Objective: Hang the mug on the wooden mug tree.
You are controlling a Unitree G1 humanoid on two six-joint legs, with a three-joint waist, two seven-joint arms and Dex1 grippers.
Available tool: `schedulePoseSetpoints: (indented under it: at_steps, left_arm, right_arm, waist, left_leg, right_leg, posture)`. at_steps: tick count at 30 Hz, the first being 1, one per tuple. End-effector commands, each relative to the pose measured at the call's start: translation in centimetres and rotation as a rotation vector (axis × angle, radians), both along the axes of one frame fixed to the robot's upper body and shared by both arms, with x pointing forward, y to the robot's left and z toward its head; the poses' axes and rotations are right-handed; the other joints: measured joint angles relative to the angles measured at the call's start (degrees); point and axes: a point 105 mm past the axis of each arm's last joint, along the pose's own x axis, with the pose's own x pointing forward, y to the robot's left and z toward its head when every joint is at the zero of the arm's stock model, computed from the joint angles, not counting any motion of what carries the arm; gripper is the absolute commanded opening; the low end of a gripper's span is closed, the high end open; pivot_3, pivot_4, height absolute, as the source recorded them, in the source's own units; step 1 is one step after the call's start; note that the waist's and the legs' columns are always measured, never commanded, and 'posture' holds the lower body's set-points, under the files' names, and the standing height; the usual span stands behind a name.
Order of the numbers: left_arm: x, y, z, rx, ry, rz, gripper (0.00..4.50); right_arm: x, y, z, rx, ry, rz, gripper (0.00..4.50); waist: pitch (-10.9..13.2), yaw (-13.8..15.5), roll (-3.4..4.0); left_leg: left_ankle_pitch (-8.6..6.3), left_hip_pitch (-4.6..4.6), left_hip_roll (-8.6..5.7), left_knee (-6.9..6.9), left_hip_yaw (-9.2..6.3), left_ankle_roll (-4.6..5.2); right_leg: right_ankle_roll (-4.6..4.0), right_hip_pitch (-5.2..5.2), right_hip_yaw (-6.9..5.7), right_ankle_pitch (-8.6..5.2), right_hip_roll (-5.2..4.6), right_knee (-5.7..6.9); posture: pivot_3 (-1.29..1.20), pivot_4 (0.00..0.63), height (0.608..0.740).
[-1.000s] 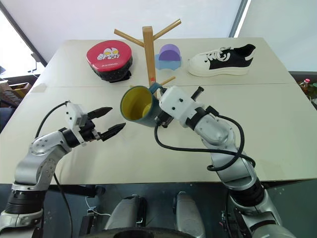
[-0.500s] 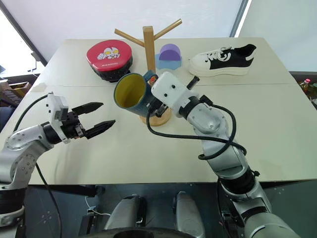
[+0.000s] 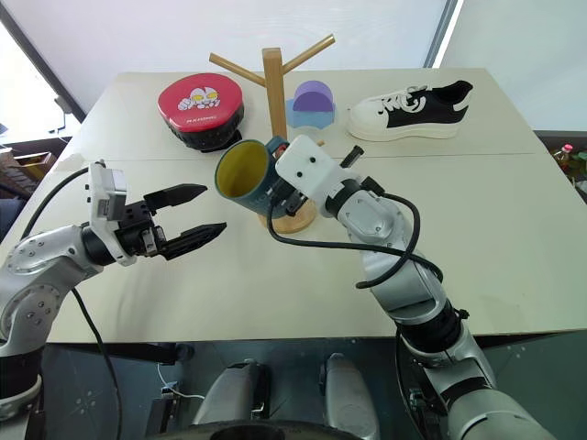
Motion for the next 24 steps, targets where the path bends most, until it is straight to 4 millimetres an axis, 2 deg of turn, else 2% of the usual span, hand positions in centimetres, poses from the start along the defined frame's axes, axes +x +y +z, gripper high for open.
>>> schedulePoseSetpoints:
  at_steps: [1,4,5,8,12,13,14,19,24]
  left_arm:
    - [-0.4,-0.4,1.6,-0.008,-0.065,-0.015,4.5]
    - [-0.4,-0.4,1.8,-0.017,-0.071,-0.016,4.5]
    - [-0.3,-0.5,1.9,-0.02,-0.072,-0.016,4.5]
    - [-0.3,-0.5,2.0,-0.023,-0.076,-0.016,4.5]
    - [-0.3,-0.5,2.1,-0.029,-0.081,-0.015,4.5]
    - [-0.3,-0.5,2.1,-0.029,-0.082,-0.015,4.5]
    - [-0.3,-0.5,2.1,-0.03,-0.082,-0.014,4.5]
    - [0.0,-0.2,1.8,-0.037,-0.073,0.013,4.5]
    - [1.0,1.2,0.4,-0.041,-0.027,0.107,4.5]
  right_arm:
    - [-0.1,0.4,1.5,0.017,-0.056,0.004,0.03]
    - [0.1,0.4,1.4,0.015,-0.05,0.003,0.03]
    - [0.1,0.4,1.4,0.016,-0.047,0.006,0.33]
    - [0.1,0.4,1.4,0.017,-0.046,0.008,1.36]
    - [0.2,0.2,1.7,0.013,-0.071,0.0,3.47]
    - [0.1,0.2,1.9,0.013,-0.08,-0.002,4.12]
    - [0.0,0.1,2.1,0.008,-0.094,0.005,4.43]
    - [-1.4,-0.9,2.5,0.023,-0.118,0.099,4.43]
    - [-1.9,-5.1,2.2,0.035,-0.117,0.112,4.43]
  waist:
    - [0.0,0.0,-0.01]
    - [0.0,0.0,-0.01]
    - [0.0,0.0,-0.01]
    - [0.0,0.0,-0.02]
    - [0.0,-0.1,-0.02]
    - [0.0,-0.1,-0.02]
    - [0.0,-0.1,-0.02]
    - [0.0,0.0,-0.03]
    - [0.1,0.2,-0.1]
  left_leg:
    - [0.0,0.0,0.0,0.0,0.0,0.0]
    - [0.0,0.0,0.0,0.0,0.0,0.0]
    - [0.0,0.0,0.0,0.0,0.0,0.0]
    - [0.0,-0.01,0.0,-0.01,0.0,0.0]
    - [0.0,0.0,0.0,-0.02,0.0,0.0]
    - [0.0,0.0,0.0,-0.02,0.0,0.0]
    - [0.0,0.0,0.0,-0.02,0.0,0.0]
    - [0.0,-0.02,0.0,-0.02,0.01,0.0]
    - [0.0,-0.07,-0.01,-0.03,-0.01,0.01]
  right_leg:
    - [0.0,0.0,0.0,0.0,0.0,0.0]
    - [0.0,0.0,-0.02,0.0,0.01,0.0]
    - [0.0,0.0,-0.03,0.0,0.01,0.0]
    - [0.0,-0.01,-0.03,0.0,0.01,-0.01]
    - [0.0,-0.01,-0.04,0.0,0.03,-0.01]
    - [0.0,-0.01,-0.04,0.0,0.03,-0.01]
    - [0.0,-0.02,-0.04,0.0,0.03,-0.01]
    - [0.0,-0.02,-0.05,0.0,0.03,-0.03]
    - [0.02,0.08,-0.07,0.0,0.02,-0.26]
  posture:
    - [0.0,0.15,0.735]
    - [0.0,0.15,0.735]
    - [0.0,0.15,0.735]
    - [0.0,0.15,0.735]
    - [0.0,0.15,0.735]
    - [0.0,0.15,0.735]
    - [0.0,0.15,0.735]
    - [0.0,0.15,0.735]
    - [0.0,0.15,0.735]
